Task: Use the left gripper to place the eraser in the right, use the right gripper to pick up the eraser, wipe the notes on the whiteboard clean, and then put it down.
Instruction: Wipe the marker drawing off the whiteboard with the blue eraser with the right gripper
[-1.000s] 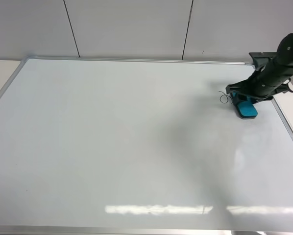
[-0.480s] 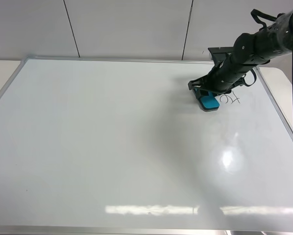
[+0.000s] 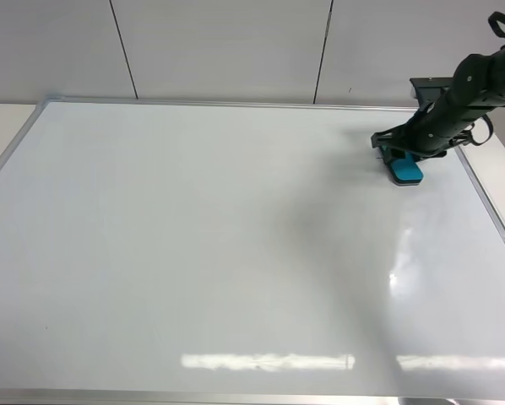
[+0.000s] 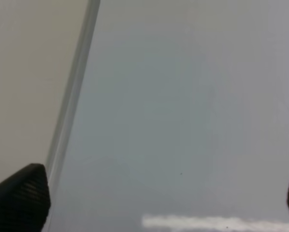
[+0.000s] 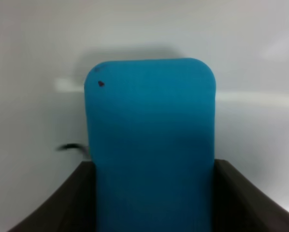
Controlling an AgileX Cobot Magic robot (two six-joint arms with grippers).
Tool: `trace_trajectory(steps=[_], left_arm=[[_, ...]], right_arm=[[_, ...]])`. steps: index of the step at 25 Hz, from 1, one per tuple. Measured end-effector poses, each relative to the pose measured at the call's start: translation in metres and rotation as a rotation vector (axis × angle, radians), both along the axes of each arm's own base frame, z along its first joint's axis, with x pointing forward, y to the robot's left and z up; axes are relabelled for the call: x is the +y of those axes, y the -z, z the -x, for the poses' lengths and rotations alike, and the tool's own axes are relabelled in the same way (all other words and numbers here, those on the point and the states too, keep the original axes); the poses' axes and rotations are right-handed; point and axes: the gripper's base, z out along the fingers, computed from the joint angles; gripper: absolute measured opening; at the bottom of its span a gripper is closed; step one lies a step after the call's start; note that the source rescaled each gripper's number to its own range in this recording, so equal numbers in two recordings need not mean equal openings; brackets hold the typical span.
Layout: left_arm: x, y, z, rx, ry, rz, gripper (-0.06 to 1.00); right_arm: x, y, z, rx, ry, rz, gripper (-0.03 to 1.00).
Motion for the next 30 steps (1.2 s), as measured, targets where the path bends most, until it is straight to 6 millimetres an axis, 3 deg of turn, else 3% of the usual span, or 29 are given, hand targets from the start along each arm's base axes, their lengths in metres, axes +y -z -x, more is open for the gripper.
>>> trace_trajectory(steps=[4,10,18,21,25,30], left_arm=[[0.000,0.000,0.000,0.000,0.000,0.000,1.00],[0.000,0.000,0.000,0.000,0.000,0.000,1.00],[0.000,0.000,0.000,0.001,0.000,0.000,1.00],[0.000,0.000,0.000,0.001,0.000,0.000,1.00],[0.000,0.000,0.000,0.001,0.000,0.000,1.00],[0.000,0.000,0.000,0.001,0.000,0.000,1.00]], right_arm=[[-0.022,0.000,0.000,0.000,0.031,0.021,0.00],[-0.007,0.000,0.000,0.001,-0.020,0.038,0.00],[0.092,0.000,0.012,0.000,-0.258,0.034,0.00],[0.114,0.000,0.018,0.002,-0.288,0.013,0.00],[0.116,0.001,0.018,0.004,-0.283,0.005,0.00],[0.100,0.001,0.013,-0.005,-0.217,-0.014,0.00]])
